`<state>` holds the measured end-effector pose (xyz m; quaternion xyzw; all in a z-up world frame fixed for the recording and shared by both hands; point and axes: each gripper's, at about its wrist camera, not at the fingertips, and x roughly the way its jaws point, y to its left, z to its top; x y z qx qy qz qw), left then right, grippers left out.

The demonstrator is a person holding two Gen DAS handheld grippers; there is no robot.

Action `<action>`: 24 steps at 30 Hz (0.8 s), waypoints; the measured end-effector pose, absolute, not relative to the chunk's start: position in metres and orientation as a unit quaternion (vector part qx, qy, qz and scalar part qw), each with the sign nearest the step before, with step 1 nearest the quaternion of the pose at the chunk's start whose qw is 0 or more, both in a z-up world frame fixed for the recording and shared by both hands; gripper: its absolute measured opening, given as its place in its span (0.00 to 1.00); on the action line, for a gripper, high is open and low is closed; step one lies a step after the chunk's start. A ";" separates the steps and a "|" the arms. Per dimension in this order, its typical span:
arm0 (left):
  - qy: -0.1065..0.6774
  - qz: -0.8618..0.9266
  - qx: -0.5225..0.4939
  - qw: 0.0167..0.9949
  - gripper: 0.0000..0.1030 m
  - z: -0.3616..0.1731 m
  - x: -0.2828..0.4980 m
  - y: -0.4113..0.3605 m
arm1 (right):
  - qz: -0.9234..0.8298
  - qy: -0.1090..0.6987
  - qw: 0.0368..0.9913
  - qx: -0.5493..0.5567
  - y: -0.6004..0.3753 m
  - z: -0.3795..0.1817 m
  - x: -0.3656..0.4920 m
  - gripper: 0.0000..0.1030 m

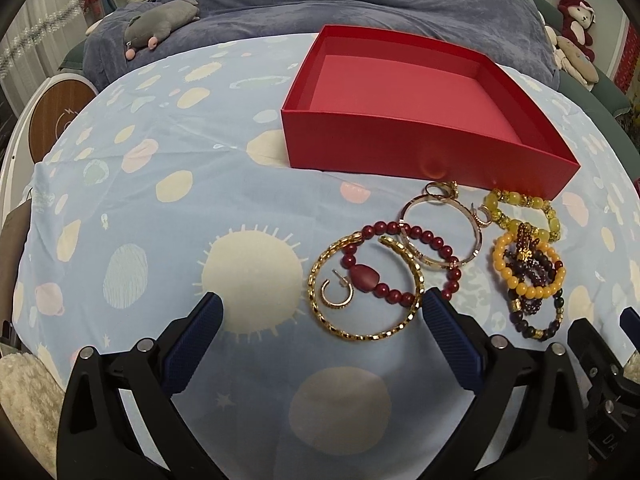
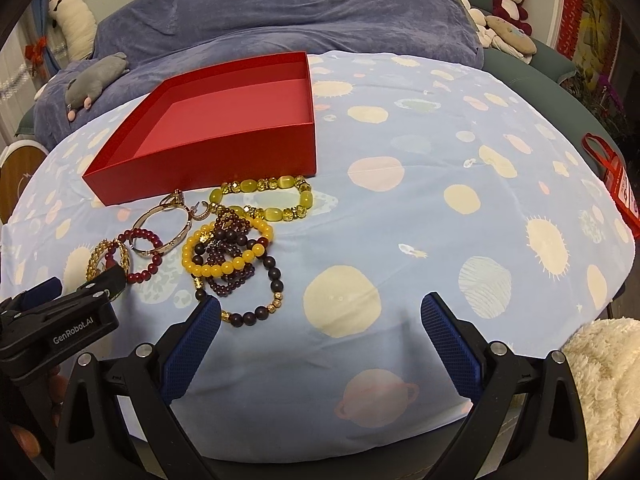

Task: Organize jewelry
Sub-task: 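Move the left tool to the gold twisted cuff and close on it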

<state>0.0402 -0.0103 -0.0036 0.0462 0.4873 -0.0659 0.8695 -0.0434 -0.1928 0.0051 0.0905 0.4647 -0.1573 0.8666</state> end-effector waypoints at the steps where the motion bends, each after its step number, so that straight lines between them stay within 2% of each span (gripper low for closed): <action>1: 0.490 -0.068 0.045 0.868 0.92 -0.005 0.042 -0.011 | -0.157 0.465 0.867 0.091 -0.193 0.005 -0.043 0.94; 5: 0.493 -0.076 0.049 0.865 0.91 -0.007 0.043 -0.014 | -0.154 0.466 0.867 0.088 -0.192 0.004 -0.042 0.94; 7: 0.493 -0.087 0.048 0.864 0.83 -0.006 0.043 -0.016 | -0.152 0.467 0.867 0.087 -0.191 0.003 -0.041 0.94; 9: 0.491 -0.092 0.048 0.865 0.80 -0.006 0.042 -0.017 | -0.150 0.468 0.866 0.087 -0.190 0.002 -0.041 0.94; 13: 0.485 -0.112 0.047 0.866 0.60 -0.003 0.041 -0.020 | -0.149 0.469 0.867 0.085 -0.188 0.002 -0.042 0.94; 15: 0.483 -0.122 0.044 0.866 0.54 -0.002 0.040 -0.022 | -0.148 0.469 0.866 0.086 -0.187 0.002 -0.042 0.94; 24: 0.468 -0.131 0.027 0.874 0.54 0.009 0.032 -0.017 | -0.141 0.468 0.868 0.088 -0.187 0.003 -0.042 0.94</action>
